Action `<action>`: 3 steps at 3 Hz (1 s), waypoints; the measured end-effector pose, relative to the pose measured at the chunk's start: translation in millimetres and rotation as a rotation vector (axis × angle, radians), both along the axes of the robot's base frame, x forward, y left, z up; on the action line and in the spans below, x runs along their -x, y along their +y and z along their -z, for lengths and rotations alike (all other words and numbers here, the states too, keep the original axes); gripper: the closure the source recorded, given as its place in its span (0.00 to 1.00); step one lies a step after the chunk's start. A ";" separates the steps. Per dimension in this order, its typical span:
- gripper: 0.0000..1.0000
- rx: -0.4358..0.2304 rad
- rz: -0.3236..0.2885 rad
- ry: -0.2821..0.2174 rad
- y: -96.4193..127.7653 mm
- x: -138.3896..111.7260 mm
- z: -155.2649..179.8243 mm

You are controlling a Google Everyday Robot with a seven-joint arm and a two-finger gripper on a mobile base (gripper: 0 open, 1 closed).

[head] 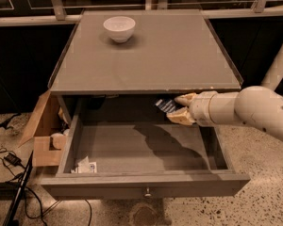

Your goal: Pick rxbar blueberry from top drawer and place on counter

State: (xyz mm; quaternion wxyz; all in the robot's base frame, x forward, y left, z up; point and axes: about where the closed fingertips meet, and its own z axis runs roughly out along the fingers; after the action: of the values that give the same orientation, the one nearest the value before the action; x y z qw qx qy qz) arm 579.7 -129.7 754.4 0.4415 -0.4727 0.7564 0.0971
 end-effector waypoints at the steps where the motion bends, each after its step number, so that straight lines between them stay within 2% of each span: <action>1: 1.00 0.000 0.000 0.000 0.0 0.0 0.0; 2: 1.00 0.008 -0.064 0.015 4.3 4.0 -1.7; 3: 1.00 0.011 -0.171 0.048 3.7 16.7 -9.3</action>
Offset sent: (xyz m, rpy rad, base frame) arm -0.0126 0.0078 0.0068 -0.0257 0.0409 0.1831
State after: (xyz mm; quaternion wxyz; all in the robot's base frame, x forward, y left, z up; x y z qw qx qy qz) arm 563.1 -125.9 763.8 0.4109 -0.5358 0.7239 0.1416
